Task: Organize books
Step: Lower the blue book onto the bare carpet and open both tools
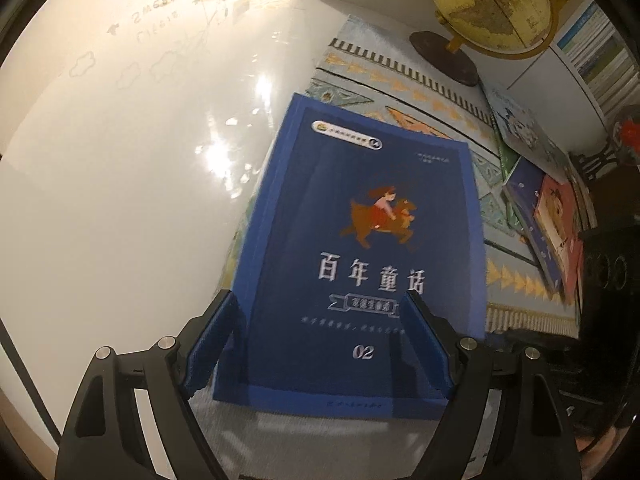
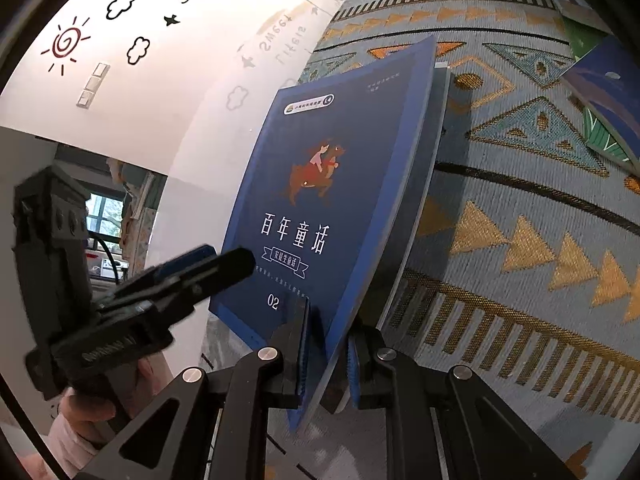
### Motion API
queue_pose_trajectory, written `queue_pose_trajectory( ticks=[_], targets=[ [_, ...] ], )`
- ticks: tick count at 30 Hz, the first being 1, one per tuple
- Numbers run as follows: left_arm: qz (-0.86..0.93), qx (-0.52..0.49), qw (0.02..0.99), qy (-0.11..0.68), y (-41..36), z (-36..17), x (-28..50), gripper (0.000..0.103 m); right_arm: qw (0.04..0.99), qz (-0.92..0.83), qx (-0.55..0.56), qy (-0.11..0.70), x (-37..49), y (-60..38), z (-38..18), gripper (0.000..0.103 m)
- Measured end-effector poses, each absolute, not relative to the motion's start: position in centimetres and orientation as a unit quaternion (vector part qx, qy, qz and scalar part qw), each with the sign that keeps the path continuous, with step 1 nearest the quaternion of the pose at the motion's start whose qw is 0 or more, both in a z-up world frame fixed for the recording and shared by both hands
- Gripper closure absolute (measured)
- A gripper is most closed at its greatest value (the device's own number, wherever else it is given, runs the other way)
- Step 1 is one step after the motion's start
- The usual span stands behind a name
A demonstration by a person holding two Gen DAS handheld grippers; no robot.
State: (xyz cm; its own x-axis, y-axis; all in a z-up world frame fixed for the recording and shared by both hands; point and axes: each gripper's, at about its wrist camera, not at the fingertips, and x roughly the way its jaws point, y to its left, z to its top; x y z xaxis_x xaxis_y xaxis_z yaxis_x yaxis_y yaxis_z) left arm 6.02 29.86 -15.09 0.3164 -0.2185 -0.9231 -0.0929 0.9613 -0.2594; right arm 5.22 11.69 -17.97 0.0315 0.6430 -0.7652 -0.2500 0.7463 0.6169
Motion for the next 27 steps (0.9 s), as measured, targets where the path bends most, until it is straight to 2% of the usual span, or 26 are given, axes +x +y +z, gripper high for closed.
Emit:
queue_pose_trajectory(
  ticks=[9,16,27],
  targets=[
    [-0.016,-0.136,0.805,0.577,30.6,-14.3,5.7,0.022,0.695,0.314,0.181,0.621,5.1,11.2,-18.5,0.087],
    [0.029,-0.155,0.811,0.564,32.8,-13.2,4.1,0.022,0.701,0.288,0.147,0.635,4.8,10.4,-17.4,0.080],
    [0.036,-0.146,0.817,0.556,31.5,-11.0,2.3,0.022,0.714,0.261,0.199,0.618,4.3,2.6,-14.2,0.080]
  ],
)
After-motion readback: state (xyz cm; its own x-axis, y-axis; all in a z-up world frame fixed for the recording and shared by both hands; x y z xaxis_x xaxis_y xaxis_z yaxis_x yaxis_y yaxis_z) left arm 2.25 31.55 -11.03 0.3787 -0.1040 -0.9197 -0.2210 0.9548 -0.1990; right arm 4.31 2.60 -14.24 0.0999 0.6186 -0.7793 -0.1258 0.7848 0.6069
